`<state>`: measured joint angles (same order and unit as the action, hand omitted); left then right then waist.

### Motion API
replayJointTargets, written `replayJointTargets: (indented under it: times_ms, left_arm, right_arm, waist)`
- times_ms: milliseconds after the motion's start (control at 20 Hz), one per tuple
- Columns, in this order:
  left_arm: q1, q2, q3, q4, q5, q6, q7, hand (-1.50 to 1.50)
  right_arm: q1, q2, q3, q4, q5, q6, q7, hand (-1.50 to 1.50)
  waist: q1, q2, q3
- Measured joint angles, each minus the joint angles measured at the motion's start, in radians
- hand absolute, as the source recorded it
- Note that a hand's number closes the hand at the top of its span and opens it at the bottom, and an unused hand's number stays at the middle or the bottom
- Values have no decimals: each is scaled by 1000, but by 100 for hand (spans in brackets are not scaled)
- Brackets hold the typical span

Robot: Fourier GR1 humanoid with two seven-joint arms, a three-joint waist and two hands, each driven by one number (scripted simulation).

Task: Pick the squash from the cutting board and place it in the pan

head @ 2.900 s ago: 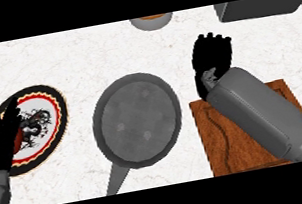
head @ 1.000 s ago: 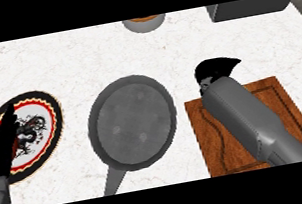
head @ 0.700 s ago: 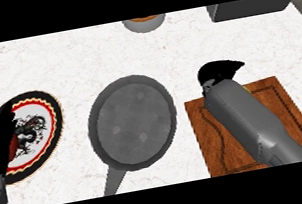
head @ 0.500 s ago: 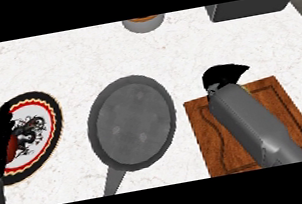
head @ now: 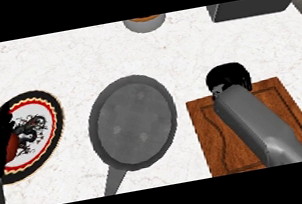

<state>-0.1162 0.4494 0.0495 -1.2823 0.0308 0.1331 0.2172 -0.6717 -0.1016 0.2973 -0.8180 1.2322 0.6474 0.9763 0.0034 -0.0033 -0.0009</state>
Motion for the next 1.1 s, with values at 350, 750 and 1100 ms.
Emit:
replayJointTargets:
  times_ms: [350, 750, 1100]
  left_arm:
    - [-8, -27, 4, -8, -30, 5, 12, 0]
    - [46, -19, 32, -5, -25, 17, 12, 0]
    - [80, -18, 44, -23, -19, 20, 7, 0]
  right_arm:
    - [54, 5, -9, -105, 56, 1, -16, 150]
    - [248, 11, 43, -507, -82, -195, -340, 150]
    - [386, -49, 77, -947, -140, -398, -535, 150]
  waist:
    - [-5, 0, 0]
    - [-69, -29, 4]
    - [-82, -31, 4]
